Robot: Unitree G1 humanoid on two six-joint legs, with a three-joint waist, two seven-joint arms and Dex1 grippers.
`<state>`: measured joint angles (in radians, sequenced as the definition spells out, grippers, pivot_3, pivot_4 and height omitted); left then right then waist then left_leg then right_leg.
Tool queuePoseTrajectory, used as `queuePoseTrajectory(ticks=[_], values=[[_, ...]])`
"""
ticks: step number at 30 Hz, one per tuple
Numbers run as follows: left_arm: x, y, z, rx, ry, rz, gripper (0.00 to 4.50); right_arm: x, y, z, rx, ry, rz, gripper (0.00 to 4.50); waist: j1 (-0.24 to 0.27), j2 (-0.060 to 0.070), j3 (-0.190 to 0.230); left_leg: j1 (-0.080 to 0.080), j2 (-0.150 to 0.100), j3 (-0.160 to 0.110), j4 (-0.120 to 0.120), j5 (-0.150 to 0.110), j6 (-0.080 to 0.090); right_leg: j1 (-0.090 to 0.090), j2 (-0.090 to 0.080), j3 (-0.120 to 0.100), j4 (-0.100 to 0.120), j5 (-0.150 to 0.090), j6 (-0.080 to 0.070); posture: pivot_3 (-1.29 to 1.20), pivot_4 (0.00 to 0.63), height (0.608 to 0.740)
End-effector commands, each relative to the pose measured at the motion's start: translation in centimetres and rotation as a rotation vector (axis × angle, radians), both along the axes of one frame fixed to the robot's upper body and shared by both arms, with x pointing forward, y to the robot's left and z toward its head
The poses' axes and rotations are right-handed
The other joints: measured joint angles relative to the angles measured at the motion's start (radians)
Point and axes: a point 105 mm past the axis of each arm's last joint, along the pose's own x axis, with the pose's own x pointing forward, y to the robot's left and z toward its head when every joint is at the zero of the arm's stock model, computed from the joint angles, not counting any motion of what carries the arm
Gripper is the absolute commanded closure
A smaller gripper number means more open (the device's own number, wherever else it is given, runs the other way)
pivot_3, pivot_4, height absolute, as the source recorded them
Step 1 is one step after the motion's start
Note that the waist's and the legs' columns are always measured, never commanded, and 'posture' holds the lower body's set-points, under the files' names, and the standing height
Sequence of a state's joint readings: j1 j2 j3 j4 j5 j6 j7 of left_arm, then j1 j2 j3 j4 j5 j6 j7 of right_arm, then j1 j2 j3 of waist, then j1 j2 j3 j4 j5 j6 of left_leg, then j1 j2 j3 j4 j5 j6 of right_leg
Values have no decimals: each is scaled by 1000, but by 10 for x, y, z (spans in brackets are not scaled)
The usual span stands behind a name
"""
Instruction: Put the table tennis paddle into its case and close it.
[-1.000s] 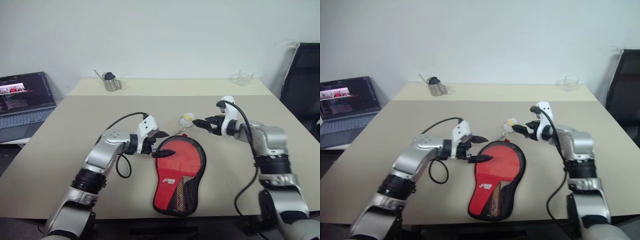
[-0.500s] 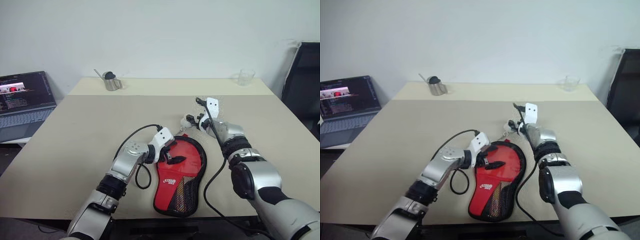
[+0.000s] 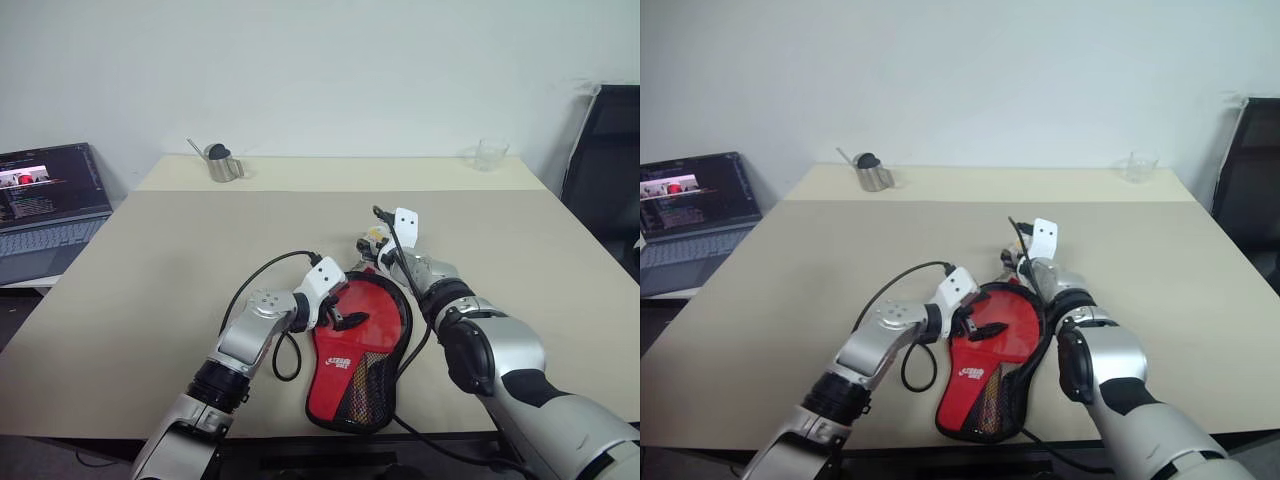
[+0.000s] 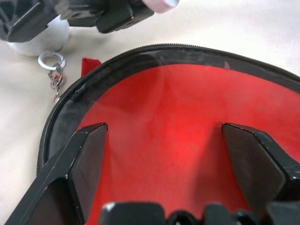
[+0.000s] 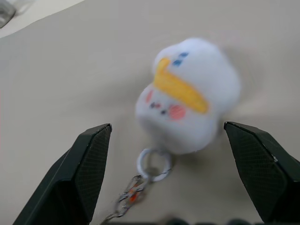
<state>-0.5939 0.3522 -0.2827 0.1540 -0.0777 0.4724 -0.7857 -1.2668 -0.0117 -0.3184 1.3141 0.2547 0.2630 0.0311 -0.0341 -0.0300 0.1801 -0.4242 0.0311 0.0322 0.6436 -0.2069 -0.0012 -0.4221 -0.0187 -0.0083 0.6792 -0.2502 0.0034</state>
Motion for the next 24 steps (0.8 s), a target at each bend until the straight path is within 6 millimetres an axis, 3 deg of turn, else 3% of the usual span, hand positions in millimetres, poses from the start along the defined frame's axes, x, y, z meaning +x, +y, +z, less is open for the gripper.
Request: queuePoseTrajectory(ticks=[1,4,14,24], values=[[-1,6,7,6,-24,28,241,5,7,23,5,-78,-6,277,0,0,0,0,0,0,0,0,0,0,0,0,0,0,0,0,150,740],[-3,9,9,6,-27,34,241,5,9,21,-2,-80,-7,860,0,0,0,0,0,0,0,0,0,0,0,0,0,0,0,0,150,740],[-4,10,10,9,-35,45,241,3,9,12,-30,-65,-17,4376,0,0,0,0,0,0,0,0,0,0,0,0,0,0,0,0,150,740],[-4,7,10,9,-33,38,241,3,5,12,-38,-62,-17,4480,0,0,0,0,0,0,0,0,0,0,0,0,0,0,0,0,150,740]])
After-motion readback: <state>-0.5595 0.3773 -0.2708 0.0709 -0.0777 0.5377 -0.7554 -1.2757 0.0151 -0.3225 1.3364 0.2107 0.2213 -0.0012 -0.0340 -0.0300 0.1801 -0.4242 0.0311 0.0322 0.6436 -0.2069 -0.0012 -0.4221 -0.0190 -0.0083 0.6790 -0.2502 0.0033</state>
